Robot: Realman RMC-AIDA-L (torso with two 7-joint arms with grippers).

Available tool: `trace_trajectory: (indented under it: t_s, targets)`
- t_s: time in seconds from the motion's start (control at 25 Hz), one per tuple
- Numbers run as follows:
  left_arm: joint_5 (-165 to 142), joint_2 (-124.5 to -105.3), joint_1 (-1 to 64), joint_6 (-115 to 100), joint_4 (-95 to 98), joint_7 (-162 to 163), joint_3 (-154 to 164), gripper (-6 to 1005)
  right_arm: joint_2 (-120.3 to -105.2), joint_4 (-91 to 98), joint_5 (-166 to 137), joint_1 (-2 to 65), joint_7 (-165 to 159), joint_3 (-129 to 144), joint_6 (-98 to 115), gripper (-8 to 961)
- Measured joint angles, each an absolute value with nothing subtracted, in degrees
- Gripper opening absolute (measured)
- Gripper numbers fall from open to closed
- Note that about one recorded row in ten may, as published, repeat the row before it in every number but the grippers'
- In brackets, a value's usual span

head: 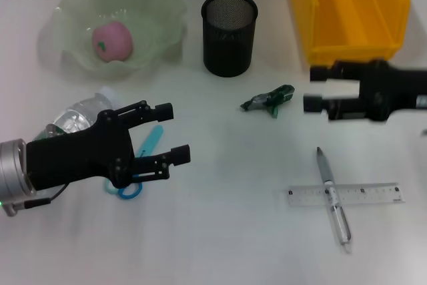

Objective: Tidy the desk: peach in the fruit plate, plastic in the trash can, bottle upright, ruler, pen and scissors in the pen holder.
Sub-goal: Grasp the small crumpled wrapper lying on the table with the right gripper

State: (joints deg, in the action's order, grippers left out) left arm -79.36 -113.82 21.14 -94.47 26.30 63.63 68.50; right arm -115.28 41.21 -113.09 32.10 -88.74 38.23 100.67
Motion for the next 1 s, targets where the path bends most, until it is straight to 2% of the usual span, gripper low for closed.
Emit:
trace_trajectory:
  t_s: [0.12, 0.16, 0.2, 0.36, 0.44, 0.48, 0.52, 0.64, 0.68, 1.0]
  targets:
    - [-79.41, -114.06, 20.83, -94.68, 26.07, 62.64, 68.60, 840, -114.54, 48.16, -117.52, 35.54, -98.33, 39.14, 101.56, 682]
    - [-79.42, -114.13, 20.74, -94.70, 26.07, 62.47, 68.63, 840, -113.77, 50.56, -122.02, 38.77, -103.38, 39.95, 101.65, 682]
    - [-79.44, -114.19, 20.65, -94.72, 26.07, 62.19, 68.63, 840, -113.77, 50.56, -122.02, 38.77, -103.38, 39.95, 101.65, 681]
    - [-79.46, -114.58, 20.52, -94.76, 26.08, 61.68, 68.65, 840, -113.37, 51.46, -132.65, 45.86, -109.64, 43.41, 99.64, 679]
    - [-79.47, -114.65, 20.52, -94.77, 26.08, 61.64, 68.64, 840, -114.04, 51.51, -136.79, 48.13, -111.14, 45.95, 97.04, 678]
    - [-79.48, -114.67, 20.53, -94.78, 26.09, 61.64, 68.64, 840, -115.12, 51.54, -139.97, 49.58, -112.17, 48.78, 94.11, 678]
    - [-79.48, -114.67, 20.55, -94.79, 26.11, 61.64, 68.64, 839, -115.12, 51.54, -139.97, 49.58, -112.17, 48.78, 94.11, 677]
    - [-79.50, -114.73, 20.60, -94.87, 26.14, 61.63, 68.63, 839, -117.26, 51.45, -144.16, 50.84, -113.27, 53.46, 88.63, 676]
    - [-79.51, -114.76, 20.63, -94.89, 26.14, 61.62, 68.62, 839, -118.52, 51.16, -145.82, 50.99, -113.37, 56.24, 85.03, 675]
    - [-79.51, -114.79, 20.90, -94.92, 26.12, 62.12, 68.55, 839, -119.37, 45.37, -144.17, 50.90, -113.07, 63.96, 73.23, 671]
